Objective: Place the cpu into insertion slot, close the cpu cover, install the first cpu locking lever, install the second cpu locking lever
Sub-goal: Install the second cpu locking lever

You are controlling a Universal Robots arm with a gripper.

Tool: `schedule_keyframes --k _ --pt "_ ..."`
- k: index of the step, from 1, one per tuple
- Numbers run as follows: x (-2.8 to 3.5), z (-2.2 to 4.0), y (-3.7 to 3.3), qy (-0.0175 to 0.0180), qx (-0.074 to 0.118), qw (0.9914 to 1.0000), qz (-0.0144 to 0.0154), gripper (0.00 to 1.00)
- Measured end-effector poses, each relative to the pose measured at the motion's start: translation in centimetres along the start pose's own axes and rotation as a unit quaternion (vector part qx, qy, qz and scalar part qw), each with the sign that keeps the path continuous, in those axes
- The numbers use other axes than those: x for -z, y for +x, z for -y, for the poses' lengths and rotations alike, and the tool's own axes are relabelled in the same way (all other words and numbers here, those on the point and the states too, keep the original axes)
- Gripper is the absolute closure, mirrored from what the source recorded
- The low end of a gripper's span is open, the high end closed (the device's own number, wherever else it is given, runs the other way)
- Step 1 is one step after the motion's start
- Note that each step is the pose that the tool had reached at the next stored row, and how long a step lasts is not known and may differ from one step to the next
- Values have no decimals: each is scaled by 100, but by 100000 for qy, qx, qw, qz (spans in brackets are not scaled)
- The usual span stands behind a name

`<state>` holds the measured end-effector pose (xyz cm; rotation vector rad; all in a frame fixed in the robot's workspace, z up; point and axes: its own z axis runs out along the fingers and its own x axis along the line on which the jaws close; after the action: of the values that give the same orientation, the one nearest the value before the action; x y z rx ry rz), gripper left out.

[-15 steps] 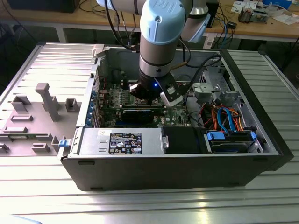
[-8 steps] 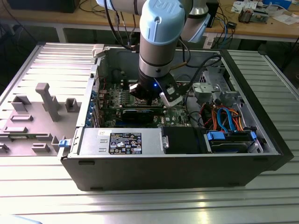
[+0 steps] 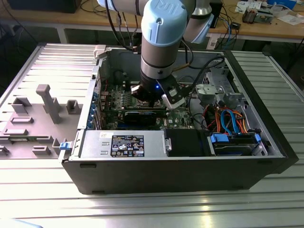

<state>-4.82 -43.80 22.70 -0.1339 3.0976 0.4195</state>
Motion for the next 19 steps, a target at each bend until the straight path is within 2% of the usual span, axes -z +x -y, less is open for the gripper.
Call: schedule_keyframes --k 12,19 --pt "-7 0 27 -252 -5 100000 21 89" --pt "-7 -10 133 -1685 1 99986 157 89"
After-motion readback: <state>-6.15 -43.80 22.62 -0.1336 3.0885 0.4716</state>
